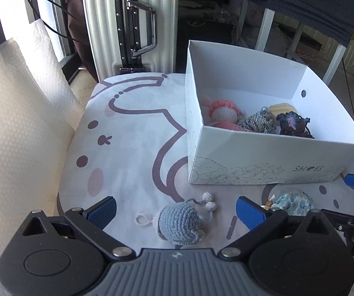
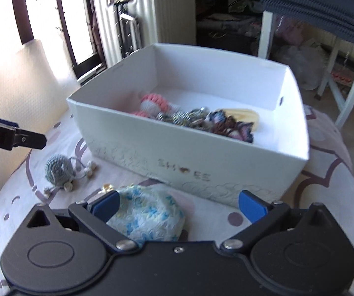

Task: Organize objects
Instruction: 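Withdraw both tools from the box toward the grey mouse and floral pouch, then grasp the grey crocheted mouse with the left tool while the right tool grasps the floral pouch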

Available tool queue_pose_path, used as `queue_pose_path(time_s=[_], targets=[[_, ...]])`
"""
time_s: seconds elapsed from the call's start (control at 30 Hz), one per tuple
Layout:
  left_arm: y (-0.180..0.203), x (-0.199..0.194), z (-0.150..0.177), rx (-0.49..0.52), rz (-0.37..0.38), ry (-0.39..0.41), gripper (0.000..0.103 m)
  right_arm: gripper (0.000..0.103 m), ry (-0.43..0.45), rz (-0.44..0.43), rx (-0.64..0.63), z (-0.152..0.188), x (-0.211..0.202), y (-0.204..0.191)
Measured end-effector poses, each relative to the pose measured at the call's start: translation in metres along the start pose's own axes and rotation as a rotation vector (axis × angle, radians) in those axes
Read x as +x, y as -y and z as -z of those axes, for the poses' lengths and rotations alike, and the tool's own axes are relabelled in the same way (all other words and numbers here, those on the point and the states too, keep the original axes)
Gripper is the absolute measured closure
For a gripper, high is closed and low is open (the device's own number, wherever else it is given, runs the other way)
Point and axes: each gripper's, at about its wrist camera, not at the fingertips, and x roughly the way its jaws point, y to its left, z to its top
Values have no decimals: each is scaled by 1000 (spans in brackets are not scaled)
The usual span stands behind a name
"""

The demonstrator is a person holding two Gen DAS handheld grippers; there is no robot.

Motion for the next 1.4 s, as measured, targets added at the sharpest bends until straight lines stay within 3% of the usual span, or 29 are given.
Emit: queue_pose_path(time_s=[0.3, 0.57, 0.73, 0.83, 1.1, 1.4], targets=[[13, 30, 6, 126, 47, -142, 13, 0, -105, -79, -127, 6, 35, -16], [4, 52, 9, 131, 53, -220, 22, 0, -202, -106, -177, 12, 60, -20], [2, 59, 5, 126, 62, -237, 28, 0, -232, -124, -118, 8, 70, -15], [4, 63, 4, 143, 62, -250, 36, 0, -226, -126, -143, 6, 71, -17], [-1, 70, 1, 149, 55, -272, 42, 0, -265, -123, -173, 0, 77, -21], [-6, 68, 0, 146, 58, -269, 50, 16, -286, -140, -191, -7, 74, -26]])
